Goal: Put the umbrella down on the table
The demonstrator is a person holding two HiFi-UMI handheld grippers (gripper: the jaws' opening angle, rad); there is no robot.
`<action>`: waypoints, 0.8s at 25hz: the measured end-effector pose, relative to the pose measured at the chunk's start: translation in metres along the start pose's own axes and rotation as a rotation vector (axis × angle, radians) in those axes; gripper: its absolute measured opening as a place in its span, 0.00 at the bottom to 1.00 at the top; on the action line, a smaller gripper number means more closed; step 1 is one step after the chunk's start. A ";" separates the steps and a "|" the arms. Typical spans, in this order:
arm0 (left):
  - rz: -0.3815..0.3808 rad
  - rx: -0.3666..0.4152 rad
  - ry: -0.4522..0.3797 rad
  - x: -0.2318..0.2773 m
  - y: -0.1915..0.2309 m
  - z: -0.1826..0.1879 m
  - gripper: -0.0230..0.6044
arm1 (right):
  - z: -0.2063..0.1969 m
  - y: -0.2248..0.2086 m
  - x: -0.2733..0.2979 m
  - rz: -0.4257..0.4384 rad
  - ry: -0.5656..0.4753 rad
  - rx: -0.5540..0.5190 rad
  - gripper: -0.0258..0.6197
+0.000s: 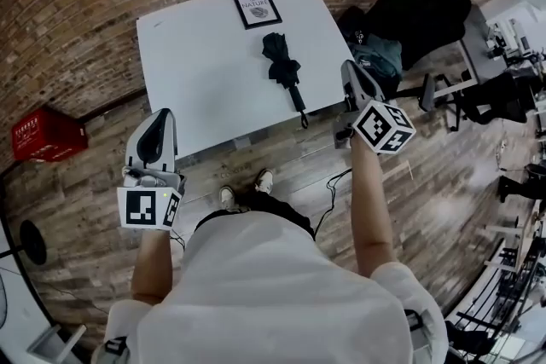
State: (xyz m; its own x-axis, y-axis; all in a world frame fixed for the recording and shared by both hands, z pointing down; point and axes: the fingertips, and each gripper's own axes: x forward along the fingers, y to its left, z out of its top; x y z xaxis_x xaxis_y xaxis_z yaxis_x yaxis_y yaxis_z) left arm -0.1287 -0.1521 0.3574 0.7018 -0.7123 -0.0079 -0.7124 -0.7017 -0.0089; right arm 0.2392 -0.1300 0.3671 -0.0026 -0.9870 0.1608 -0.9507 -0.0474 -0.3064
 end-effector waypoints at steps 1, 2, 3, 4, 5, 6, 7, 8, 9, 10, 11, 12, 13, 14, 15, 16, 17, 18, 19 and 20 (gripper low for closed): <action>0.001 0.000 -0.004 0.000 0.001 0.001 0.07 | 0.012 0.007 -0.008 0.004 -0.029 -0.030 0.07; 0.002 0.001 -0.006 -0.001 0.001 0.002 0.07 | 0.023 0.013 -0.017 0.008 -0.057 -0.060 0.07; 0.003 0.003 -0.008 -0.002 0.002 0.002 0.07 | 0.032 0.020 -0.025 0.011 -0.083 -0.092 0.07; 0.004 0.004 -0.010 -0.002 0.003 0.002 0.07 | 0.040 0.026 -0.033 0.013 -0.105 -0.126 0.07; 0.007 0.006 -0.012 -0.003 0.004 0.003 0.07 | 0.047 0.032 -0.040 0.012 -0.124 -0.159 0.07; 0.011 0.007 -0.014 -0.004 0.004 0.003 0.07 | 0.052 0.036 -0.046 0.009 -0.139 -0.189 0.07; 0.015 0.007 -0.017 -0.004 0.005 0.004 0.07 | 0.056 0.039 -0.053 0.004 -0.154 -0.211 0.07; 0.017 0.008 -0.021 -0.004 0.006 0.005 0.07 | 0.059 0.041 -0.060 -0.003 -0.169 -0.226 0.07; 0.019 0.008 -0.026 -0.004 0.006 0.006 0.07 | 0.061 0.043 -0.067 -0.011 -0.185 -0.234 0.07; 0.019 0.008 -0.029 -0.004 0.007 0.007 0.07 | 0.063 0.045 -0.075 -0.020 -0.201 -0.241 0.07; 0.018 0.009 -0.031 -0.004 0.007 0.007 0.07 | 0.064 0.046 -0.083 -0.028 -0.217 -0.248 0.07; 0.018 0.009 -0.032 -0.003 0.007 0.007 0.07 | 0.065 0.048 -0.090 -0.036 -0.229 -0.258 0.07; 0.018 0.009 -0.033 -0.003 0.007 0.007 0.07 | 0.066 0.049 -0.097 -0.046 -0.236 -0.270 0.07; 0.019 0.008 -0.033 -0.002 0.007 0.006 0.07 | 0.065 0.049 -0.104 -0.058 -0.240 -0.284 0.07; 0.019 0.007 -0.034 -0.001 0.006 0.007 0.07 | 0.065 0.048 -0.111 -0.073 -0.243 -0.296 0.07; 0.019 0.007 -0.036 0.001 0.005 0.007 0.07 | 0.063 0.045 -0.118 -0.092 -0.247 -0.303 0.07; 0.016 0.008 -0.039 0.003 0.003 0.008 0.07 | 0.062 0.042 -0.124 -0.113 -0.253 -0.303 0.07; 0.011 0.009 -0.042 0.006 0.001 0.010 0.07 | 0.059 0.037 -0.131 -0.136 -0.260 -0.296 0.07; 0.004 0.011 -0.045 0.009 -0.001 0.011 0.07 | 0.056 0.031 -0.137 -0.159 -0.266 -0.285 0.07; -0.004 0.013 -0.046 0.012 -0.005 0.012 0.07 | 0.053 0.026 -0.143 -0.181 -0.269 -0.274 0.07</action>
State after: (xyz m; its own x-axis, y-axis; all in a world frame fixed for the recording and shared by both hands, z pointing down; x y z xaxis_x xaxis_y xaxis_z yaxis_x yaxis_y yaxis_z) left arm -0.1168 -0.1574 0.3456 0.7044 -0.7078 -0.0534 -0.7094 -0.7044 -0.0219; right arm 0.2318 0.0015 0.2867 0.2183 -0.9732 -0.0728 -0.9758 -0.2167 -0.0295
